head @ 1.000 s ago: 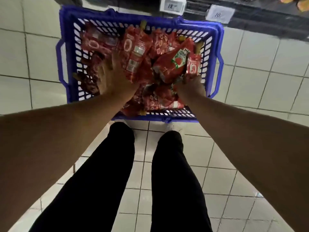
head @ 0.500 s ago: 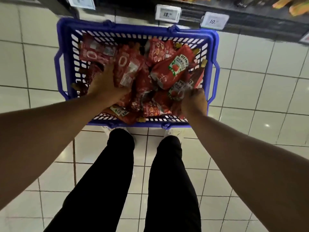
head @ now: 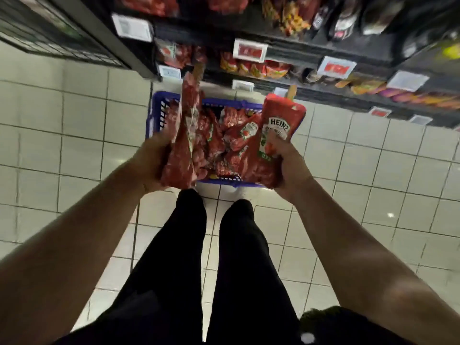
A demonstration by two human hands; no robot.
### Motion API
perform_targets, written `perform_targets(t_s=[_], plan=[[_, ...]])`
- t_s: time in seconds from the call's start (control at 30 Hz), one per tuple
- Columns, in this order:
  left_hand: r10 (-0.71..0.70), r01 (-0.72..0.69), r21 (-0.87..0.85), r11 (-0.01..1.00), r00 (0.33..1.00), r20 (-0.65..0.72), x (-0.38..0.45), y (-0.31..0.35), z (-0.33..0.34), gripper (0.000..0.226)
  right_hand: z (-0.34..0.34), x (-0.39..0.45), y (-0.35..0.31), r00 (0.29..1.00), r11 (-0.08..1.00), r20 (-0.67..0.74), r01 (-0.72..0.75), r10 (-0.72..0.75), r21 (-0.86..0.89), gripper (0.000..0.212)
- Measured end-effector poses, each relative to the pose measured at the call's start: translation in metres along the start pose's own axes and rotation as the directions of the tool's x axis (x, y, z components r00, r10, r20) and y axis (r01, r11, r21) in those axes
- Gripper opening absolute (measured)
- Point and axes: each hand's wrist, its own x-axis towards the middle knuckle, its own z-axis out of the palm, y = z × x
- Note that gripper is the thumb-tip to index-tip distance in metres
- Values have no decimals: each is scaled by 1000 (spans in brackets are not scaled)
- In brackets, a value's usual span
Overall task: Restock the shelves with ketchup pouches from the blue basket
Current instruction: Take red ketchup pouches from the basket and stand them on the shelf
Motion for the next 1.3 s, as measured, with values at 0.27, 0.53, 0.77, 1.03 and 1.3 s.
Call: perform_targets(t_s=[0.27, 0.53, 0.77, 1.03, 1.3], plan=[[278, -254, 176, 951, 952, -127, -91, 54, 191, 40, 75, -153, -130, 934, 850, 136, 356, -329, -388, 28], [450, -385, 293, 875, 870, -203, -166, 99, 300, 41, 128, -263, -222, 835, 749, 292, 549, -467, -371, 37], [741, -544, 597, 590, 658, -134, -215, 135, 368, 37, 184, -332, -288, 734, 655, 394, 675, -553, -339, 48], [822, -687, 600, 411, 563, 82, -247, 210, 393, 46, 251, -370, -330, 607, 487, 438, 794, -664, -363, 54], [827, -690, 672, 268, 523, 206, -268, 331, 393, 43, 338, -370, -347, 594, 479, 357, 800, -721, -362, 58]])
